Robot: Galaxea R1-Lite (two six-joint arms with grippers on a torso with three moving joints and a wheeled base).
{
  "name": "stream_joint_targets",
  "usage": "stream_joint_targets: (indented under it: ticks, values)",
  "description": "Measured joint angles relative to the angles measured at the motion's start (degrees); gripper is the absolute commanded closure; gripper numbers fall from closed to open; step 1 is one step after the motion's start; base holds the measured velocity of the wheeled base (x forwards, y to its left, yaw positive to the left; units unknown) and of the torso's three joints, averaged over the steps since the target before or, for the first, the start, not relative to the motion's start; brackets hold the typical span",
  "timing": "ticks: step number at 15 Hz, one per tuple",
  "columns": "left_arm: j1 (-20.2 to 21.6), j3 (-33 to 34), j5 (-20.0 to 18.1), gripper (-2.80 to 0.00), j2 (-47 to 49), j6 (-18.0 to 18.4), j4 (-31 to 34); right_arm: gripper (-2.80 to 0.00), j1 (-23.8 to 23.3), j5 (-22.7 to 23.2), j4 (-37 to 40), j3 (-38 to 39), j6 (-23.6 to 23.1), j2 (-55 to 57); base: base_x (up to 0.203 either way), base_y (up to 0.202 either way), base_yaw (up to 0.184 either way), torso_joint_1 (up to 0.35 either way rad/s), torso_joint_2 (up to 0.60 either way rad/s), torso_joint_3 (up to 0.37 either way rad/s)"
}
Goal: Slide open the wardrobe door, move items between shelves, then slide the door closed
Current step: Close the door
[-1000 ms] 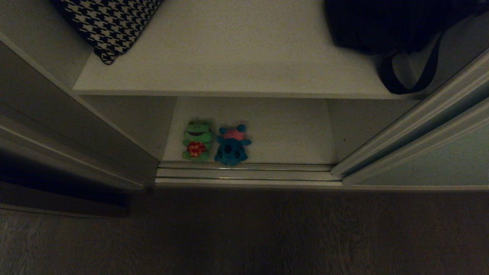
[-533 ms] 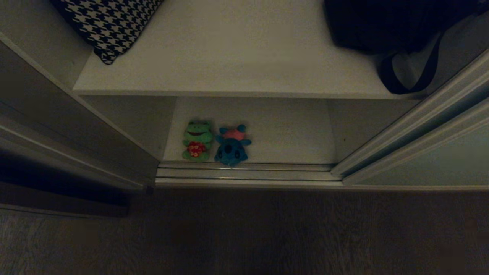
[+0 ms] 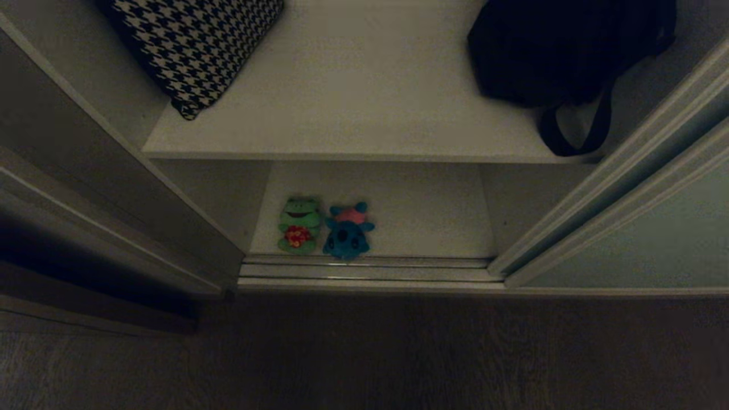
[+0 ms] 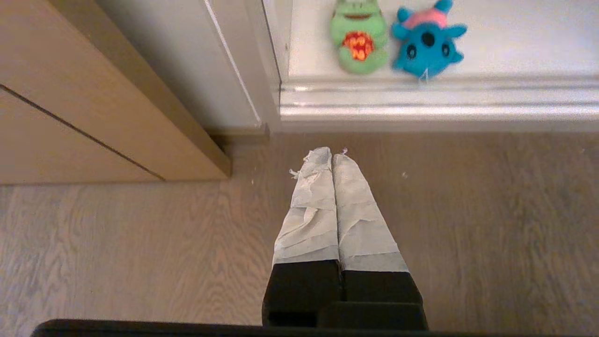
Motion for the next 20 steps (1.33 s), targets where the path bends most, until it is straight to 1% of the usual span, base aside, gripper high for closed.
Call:
stream_joint_targets:
  ticks: [4,8,15,20]
  values:
    - [-0.06,0.00,-0.01,0.00,0.00,-0.68,-0.24,0.00,-0.02,0.00,0.00,0.00,0.00,0.00,0.000,0.000,0.000,-0.001,0.00,0.204]
    - [-0.09,0.00,-0.18,0.00,0.02,-0.50,-0.17,0.00,-0.02,0.00,0.00,0.00,0.02,0.00,0.000,0.000,0.000,-0.003,0.00,0.192]
    - [-0.04,-0.07,-0.23,0.00,0.05,-0.08,-0.10,0.00,-0.02,0.00,0.00,0.00,0.01,0.00,0.000,0.000,0.000,0.001,0.00,0.014]
    - [-0.04,0.00,-0.09,0.00,0.07,-0.84,-0.21,0.00,-0.02,0.00,0.00,0.00,0.00,0.00,0.000,0.000,0.000,0.001,0.00,0.021]
